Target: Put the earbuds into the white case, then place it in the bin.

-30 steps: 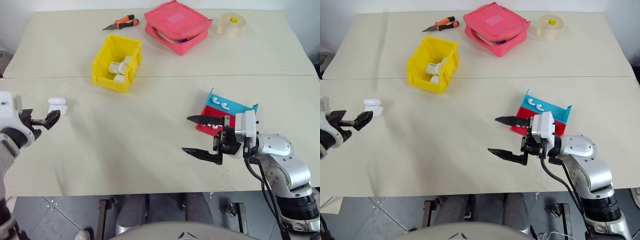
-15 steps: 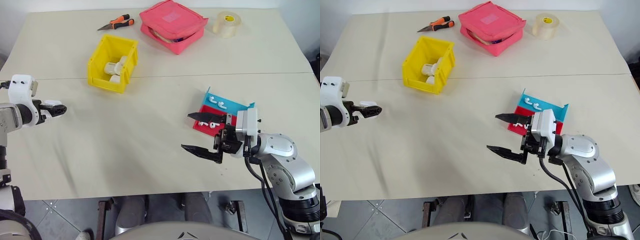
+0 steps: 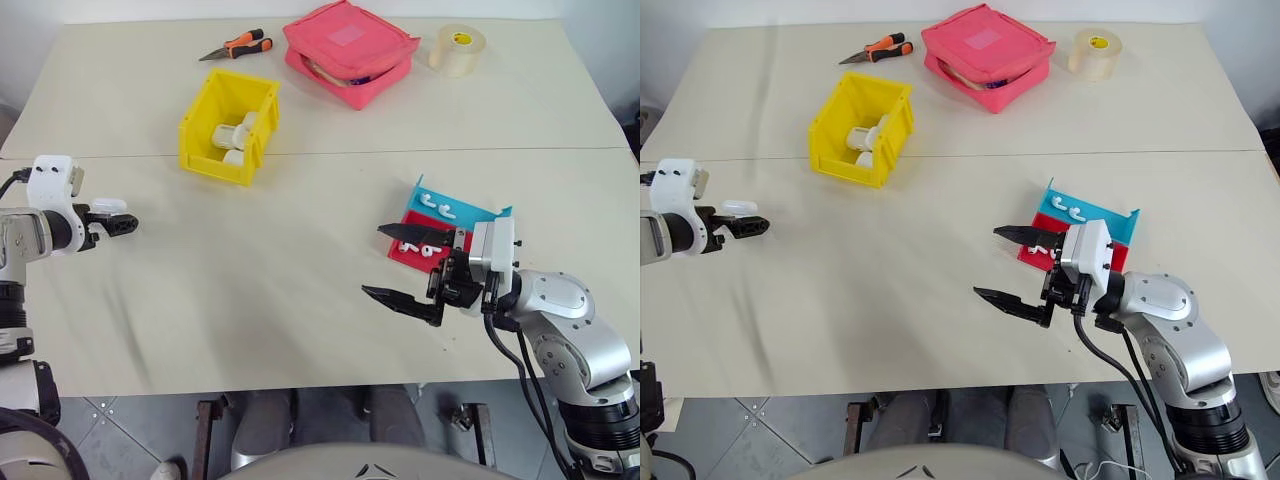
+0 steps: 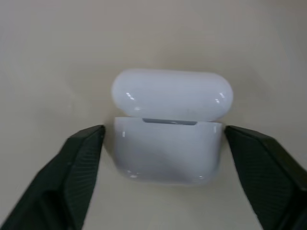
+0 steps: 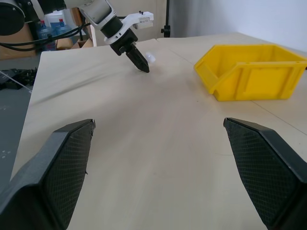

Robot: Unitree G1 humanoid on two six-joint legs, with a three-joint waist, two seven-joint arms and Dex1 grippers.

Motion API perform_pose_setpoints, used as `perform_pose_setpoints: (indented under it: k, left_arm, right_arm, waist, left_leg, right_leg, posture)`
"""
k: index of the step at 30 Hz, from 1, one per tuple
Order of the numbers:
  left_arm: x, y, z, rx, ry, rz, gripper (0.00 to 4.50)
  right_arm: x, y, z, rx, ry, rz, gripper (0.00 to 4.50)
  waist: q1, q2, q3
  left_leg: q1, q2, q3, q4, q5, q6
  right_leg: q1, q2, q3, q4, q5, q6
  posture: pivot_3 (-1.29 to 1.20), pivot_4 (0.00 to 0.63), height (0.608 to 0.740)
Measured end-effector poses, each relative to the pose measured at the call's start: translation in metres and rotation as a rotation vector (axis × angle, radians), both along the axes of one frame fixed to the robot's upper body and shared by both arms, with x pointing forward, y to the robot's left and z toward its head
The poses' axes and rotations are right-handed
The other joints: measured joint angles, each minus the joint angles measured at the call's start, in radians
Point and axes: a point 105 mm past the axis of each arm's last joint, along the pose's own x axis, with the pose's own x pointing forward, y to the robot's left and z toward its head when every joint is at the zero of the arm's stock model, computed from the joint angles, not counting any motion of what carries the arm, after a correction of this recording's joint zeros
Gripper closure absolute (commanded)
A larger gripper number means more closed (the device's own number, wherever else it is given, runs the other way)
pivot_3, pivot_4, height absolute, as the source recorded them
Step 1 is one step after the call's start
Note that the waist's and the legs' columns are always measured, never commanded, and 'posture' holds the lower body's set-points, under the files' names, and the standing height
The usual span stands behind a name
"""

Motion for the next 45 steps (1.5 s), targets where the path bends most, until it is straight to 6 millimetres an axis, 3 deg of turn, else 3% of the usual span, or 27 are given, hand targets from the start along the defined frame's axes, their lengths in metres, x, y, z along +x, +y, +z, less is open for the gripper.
perform_pose_setpoints:
  k: [2, 8, 11, 15, 19, 23, 26, 33, 37, 45]
  left_arm:
    - [-0.001, -0.001, 0.000, 0.005, 0.005, -0.002, 1.69]
    - [-0.008, -0.003, -0.001, -0.009, -0.021, -0.018, 1.69]
    - [-0.009, -0.016, -0.003, -0.062, -0.130, -0.113, 1.69]
    - [-0.029, -0.064, 0.009, -0.197, -0.542, -0.446, 1.69]
    - [-0.051, -0.095, 0.022, -0.211, -0.809, -0.633, 1.69]
    - [-0.058, -0.144, 0.013, -0.276, -0.907, -0.805, 1.69]
    - [-0.060, -0.191, 0.008, -0.328, -0.972, -0.941, 1.69]
    - [-0.055, -0.274, 0.024, -0.477, -1.135, -1.196, 1.69]
    - [-0.061, -0.302, 0.036, -0.606, -1.179, -1.346, 1.69]
    - [-0.070, -0.325, 0.045, -0.771, -1.211, -1.504, 1.69]
  right_arm:
    - [0.000, 0.000, 0.000, 0.000, -0.002, 0.000, 0.00]
    - [0.000, 0.000, 0.000, -0.002, -0.005, 0.004, 0.00]
    - [0.000, 0.000, 0.000, -0.006, -0.004, 0.008, 0.00]
    - [0.002, -0.006, -0.001, -0.022, -0.003, -0.004, 0.00]
    - [0.003, -0.015, 0.001, -0.051, -0.011, -0.027, 0.00]
    - [0.004, -0.031, 0.003, -0.079, -0.018, -0.083, 0.00]
    - [0.001, -0.046, -0.002, -0.095, 0.008, -0.149, 0.00]
    - [-0.019, -0.090, -0.003, -0.157, 0.029, -0.359, 0.00]
    - [-0.042, -0.120, -0.013, -0.231, 0.108, -0.471, 0.00]
    - [-0.068, -0.163, -0.024, -0.386, 0.224, -0.613, 0.00]
  waist:
    - [0.000, 0.000, 0.000]
    - [-0.001, 0.000, 0.000]
    - [0.000, 0.000, 0.000]
    - [0.002, -0.001, 0.000]
    - [0.008, -0.001, 0.000]
    - [0.027, 0.000, -0.001]
    - [0.036, -0.001, -0.001]
    - [0.045, 0.000, -0.001]
    - [0.051, 0.000, -0.001]
    - [0.050, 0.000, -0.002]
  left_leg:
    - [0.000, 0.000, 0.000, 0.000, 0.000, 0.000]
    - [0.000, 0.000, 0.000, 0.000, 0.000, 0.000]
    - [0.000, 0.001, -0.001, 0.000, 0.000, 0.000]
    - [-0.001, 0.001, -0.005, 0.001, -0.001, 0.000]
    - [-0.001, 0.001, -0.002, 0.002, 0.000, -0.001]
    - [-0.001, 0.001, -0.002, 0.004, 0.000, 0.000]
    - [-0.001, 0.000, -0.001, 0.004, -0.001, 0.001]
    - [-0.001, 0.000, 0.001, 0.004, 0.000, 0.002]
    - [-0.001, 0.000, 0.002, 0.004, 0.000, 0.003]
    - [-0.001, 0.000, 0.002, 0.004, 0.000, 0.005]
  right_leg:
    - [0.000, 0.000, 0.000, 0.000, 0.000, 0.000]
    - [0.000, 0.000, 0.000, 0.000, 0.000, 0.000]
    - [0.000, 0.000, 0.000, 0.000, 0.000, 0.000]
    - [0.000, -0.002, -0.001, -0.002, 0.000, 0.000]
    - [0.003, -0.002, -0.004, -0.003, 0.000, 0.000]
    - [0.004, -0.002, -0.004, -0.002, 0.001, 0.000]
    - [0.004, -0.002, -0.004, -0.003, 0.002, 0.001]
    - [0.005, -0.002, -0.004, -0.004, 0.003, 0.002]
    - [0.005, -0.002, -0.003, -0.005, 0.003, 0.002]
    - [0.006, -0.002, -0.003, -0.006, 0.003, 0.003]
  posture:
    - [0.00, 0.150, 0.740]
    - [0.00, 0.150, 0.740]
    - [0.00, 0.150, 0.740]
    - [0.00, 0.150, 0.740]
    - [0.00, 0.150, 0.740]
    - [0.00, 0.150, 0.740]
    - [0.00, 0.150, 0.740]
    - [0.00, 0.150, 0.740]
    - [0.00, 0.150, 0.740]
    - [0.00, 0.150, 0.740]
